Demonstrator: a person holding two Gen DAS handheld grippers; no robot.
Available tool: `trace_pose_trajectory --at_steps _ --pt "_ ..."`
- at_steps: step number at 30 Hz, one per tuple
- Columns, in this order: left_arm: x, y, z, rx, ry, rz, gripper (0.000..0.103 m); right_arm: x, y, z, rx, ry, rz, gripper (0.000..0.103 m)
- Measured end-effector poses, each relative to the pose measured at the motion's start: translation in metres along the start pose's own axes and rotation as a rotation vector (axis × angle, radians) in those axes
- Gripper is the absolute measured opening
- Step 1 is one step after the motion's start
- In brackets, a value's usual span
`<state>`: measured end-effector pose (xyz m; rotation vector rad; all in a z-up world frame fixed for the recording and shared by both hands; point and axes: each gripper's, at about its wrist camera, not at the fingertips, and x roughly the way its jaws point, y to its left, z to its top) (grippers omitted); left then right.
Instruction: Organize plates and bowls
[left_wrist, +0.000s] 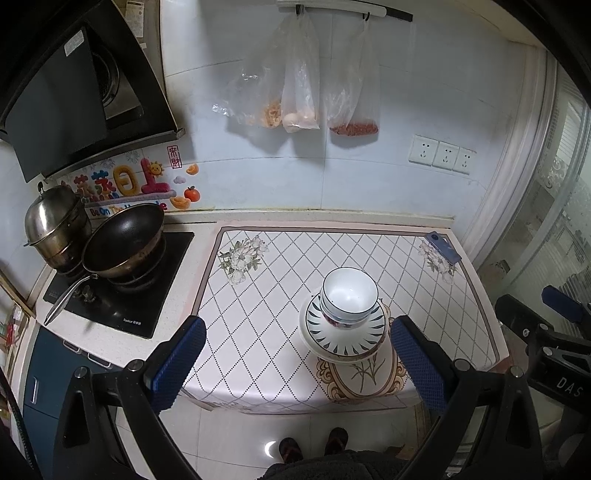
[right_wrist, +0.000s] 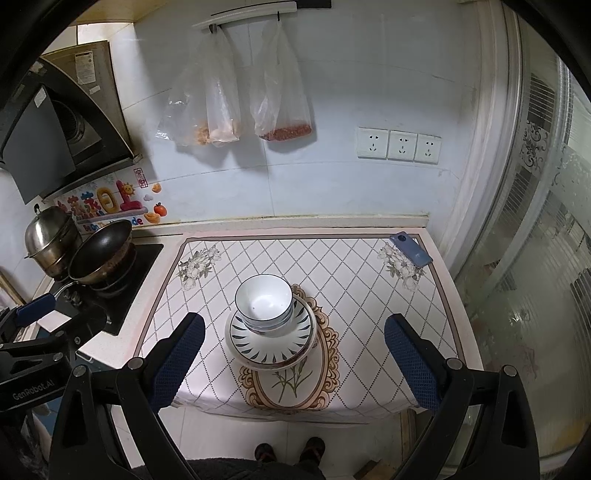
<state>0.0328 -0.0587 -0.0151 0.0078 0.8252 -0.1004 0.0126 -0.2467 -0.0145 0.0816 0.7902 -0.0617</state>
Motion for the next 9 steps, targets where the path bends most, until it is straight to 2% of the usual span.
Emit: trace_pose_trajectory --at_steps 9 --pt "-0.0011 0.0012 0.0005 0.002 -0.002 -0.003 0.102 0.0000 0.0004 0.0001 0.002 -0.001 -0.002 0.100"
